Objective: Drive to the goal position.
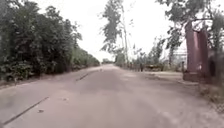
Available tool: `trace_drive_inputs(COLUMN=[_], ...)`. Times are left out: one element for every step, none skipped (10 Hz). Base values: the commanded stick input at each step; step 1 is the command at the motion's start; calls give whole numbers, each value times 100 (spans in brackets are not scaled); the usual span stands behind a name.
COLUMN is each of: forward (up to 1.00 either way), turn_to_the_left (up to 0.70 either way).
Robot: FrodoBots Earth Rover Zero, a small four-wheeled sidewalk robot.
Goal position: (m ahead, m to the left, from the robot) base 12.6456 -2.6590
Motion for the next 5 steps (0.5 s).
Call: trace_drive_inputs(forward=[70,70,70,70,70], turn_to_the_left=[0,0,0,0,0])
